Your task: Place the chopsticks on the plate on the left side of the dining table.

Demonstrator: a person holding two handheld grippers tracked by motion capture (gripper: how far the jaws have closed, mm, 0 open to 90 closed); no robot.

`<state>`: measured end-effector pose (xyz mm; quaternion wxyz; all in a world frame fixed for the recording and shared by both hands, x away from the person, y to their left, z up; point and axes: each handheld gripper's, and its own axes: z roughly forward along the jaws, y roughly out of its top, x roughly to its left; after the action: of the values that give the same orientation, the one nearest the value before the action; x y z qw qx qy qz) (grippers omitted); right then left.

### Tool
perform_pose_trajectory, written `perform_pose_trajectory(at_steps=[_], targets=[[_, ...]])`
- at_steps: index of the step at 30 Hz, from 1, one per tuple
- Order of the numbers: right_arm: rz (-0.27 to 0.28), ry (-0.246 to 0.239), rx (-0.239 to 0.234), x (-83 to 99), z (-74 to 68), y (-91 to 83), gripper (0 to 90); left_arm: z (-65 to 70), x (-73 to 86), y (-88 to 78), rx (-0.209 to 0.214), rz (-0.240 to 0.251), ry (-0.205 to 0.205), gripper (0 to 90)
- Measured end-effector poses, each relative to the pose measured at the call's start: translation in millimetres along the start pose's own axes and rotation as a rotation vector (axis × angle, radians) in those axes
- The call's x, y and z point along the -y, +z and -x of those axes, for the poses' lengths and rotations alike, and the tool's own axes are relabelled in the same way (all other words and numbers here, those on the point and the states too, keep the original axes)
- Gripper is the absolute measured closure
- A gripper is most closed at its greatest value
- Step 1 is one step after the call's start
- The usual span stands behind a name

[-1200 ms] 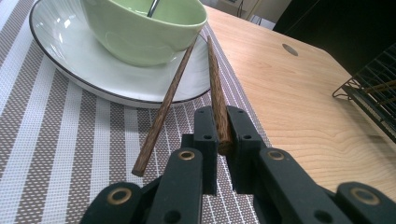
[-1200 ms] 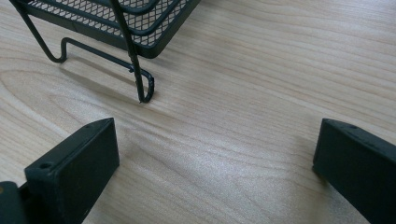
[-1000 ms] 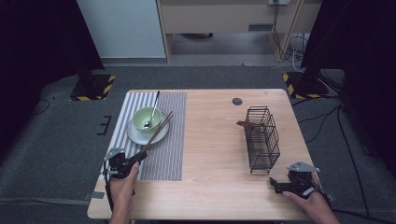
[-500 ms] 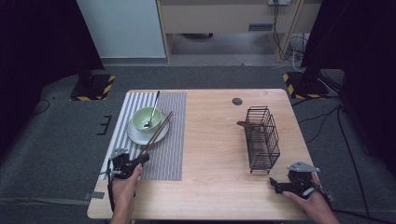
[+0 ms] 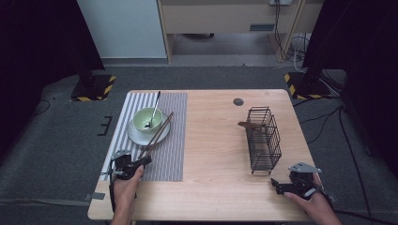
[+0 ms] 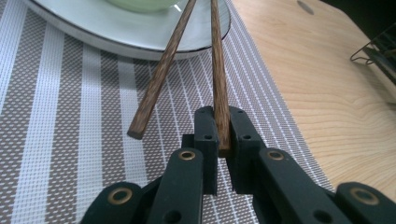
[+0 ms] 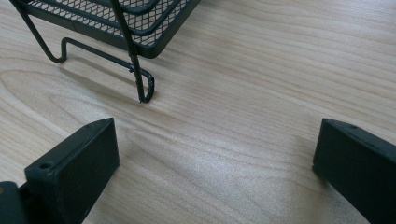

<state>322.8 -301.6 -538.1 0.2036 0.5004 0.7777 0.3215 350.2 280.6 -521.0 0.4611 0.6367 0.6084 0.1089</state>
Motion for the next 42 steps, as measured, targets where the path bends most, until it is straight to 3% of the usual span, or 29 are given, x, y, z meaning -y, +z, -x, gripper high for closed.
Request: perform_pose_trajectory(at_steps=[21, 42], targets=[[0.000, 0.001, 0.000, 0.0, -0.2, -0.1, 0.4, 0.0, 2.8, 6.0, 0.012, -0.024, -0.022, 83.6], [0.001, 0.001, 0.000, 0.1, -0.2, 0.0, 0.4, -5.6, 3.4, 6.9, 0.041, -0.010, -0.059, 83.4]])
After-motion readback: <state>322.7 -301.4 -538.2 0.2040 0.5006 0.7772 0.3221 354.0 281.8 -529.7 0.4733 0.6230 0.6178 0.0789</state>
